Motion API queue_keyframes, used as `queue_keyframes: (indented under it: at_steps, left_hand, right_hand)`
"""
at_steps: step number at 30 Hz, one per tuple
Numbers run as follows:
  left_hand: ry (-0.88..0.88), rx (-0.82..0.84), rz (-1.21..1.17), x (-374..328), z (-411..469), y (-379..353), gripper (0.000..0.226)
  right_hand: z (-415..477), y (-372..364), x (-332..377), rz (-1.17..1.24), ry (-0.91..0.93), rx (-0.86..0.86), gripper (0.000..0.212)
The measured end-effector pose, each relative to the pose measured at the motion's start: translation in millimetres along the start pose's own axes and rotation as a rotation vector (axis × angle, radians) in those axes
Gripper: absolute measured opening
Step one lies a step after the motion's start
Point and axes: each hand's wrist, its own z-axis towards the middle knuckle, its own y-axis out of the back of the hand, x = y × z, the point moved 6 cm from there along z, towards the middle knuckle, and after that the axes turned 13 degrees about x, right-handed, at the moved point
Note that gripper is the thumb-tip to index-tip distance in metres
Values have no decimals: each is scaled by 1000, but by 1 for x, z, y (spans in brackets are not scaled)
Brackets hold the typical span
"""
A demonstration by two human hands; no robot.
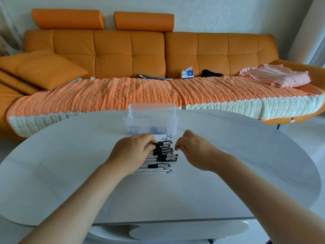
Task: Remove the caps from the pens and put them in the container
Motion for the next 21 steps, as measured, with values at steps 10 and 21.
queue_keyframes:
  at_steps: [10,21]
  left_hand:
    - [42,107,-9,-2,4,-11,14]
    - [1,80,2,-12,5,-13,13]
  right_hand:
    - [-6,-8,-35,186,-170,67,11]
    - [-12,-1,-28,140,-124,123,33]
